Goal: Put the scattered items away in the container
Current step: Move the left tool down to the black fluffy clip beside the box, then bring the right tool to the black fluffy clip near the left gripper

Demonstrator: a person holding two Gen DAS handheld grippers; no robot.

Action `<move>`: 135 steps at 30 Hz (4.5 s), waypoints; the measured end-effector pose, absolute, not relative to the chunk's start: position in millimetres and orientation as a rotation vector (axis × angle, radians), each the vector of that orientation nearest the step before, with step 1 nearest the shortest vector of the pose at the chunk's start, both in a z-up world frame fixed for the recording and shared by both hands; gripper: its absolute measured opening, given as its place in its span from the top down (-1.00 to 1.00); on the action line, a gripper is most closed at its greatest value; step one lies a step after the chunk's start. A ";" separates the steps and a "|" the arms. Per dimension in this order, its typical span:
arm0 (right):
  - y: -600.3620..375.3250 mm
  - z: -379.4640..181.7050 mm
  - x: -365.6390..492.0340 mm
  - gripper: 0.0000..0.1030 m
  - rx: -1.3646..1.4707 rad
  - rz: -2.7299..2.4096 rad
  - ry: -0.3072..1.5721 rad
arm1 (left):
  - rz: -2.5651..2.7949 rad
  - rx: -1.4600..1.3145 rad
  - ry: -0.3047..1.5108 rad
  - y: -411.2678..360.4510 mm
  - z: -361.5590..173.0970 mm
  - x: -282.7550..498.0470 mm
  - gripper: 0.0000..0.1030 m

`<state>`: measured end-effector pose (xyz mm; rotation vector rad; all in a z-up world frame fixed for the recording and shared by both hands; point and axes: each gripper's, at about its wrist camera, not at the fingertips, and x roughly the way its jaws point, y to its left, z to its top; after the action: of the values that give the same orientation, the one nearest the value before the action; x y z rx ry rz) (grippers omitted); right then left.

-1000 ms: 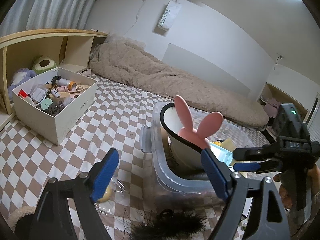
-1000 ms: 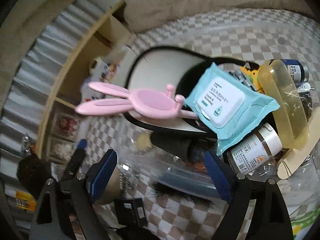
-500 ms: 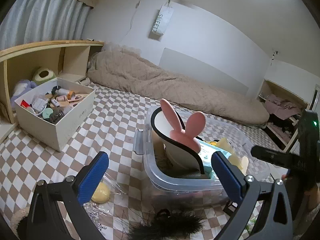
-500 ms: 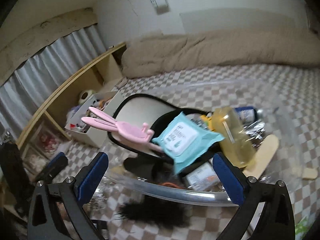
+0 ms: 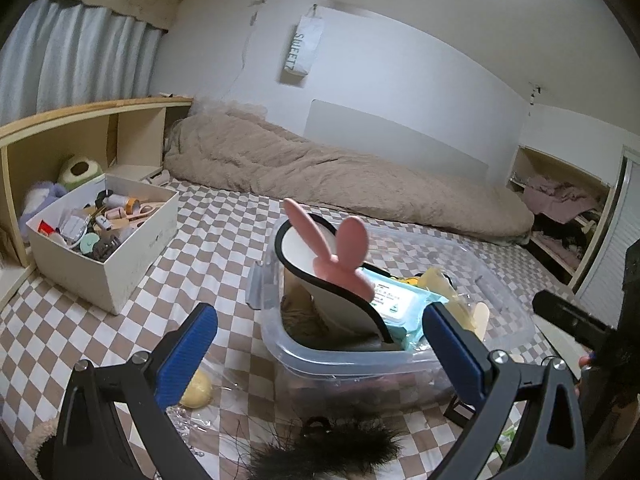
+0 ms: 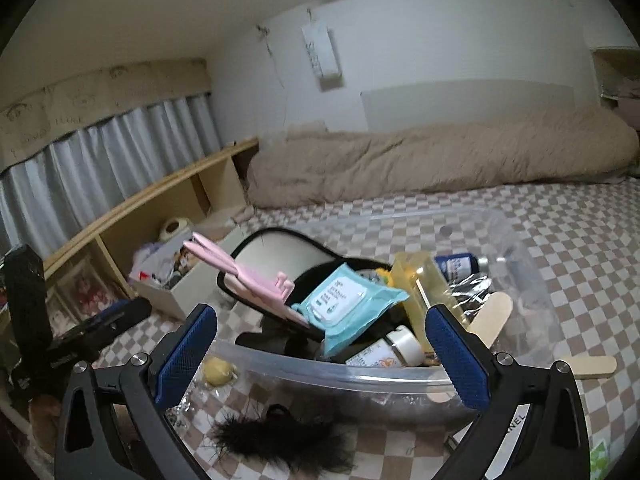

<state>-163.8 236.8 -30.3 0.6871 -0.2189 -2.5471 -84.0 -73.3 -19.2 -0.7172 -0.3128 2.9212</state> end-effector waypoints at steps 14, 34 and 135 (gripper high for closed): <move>279.1 -38.7 -128.2 -1.00 0.623 -2.706 -0.198 | 2.904 -0.718 -0.239 -39.0 -27.2 -76.2 -1.00; 321.8 -86.4 -98.5 -1.00 0.638 -2.819 -0.243 | 2.919 -0.843 -0.164 -12.5 -82.5 -56.9 -1.00; 249.3 -251.1 -160.6 -0.87 1.389 -2.197 -0.539 | 2.374 -1.178 -0.177 9.1 -186.5 -79.3 -1.00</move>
<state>-160.6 249.3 -251.1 1.3887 -0.5387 -2.1967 -79.3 9.1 -186.5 -1.1780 -0.1772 2.3736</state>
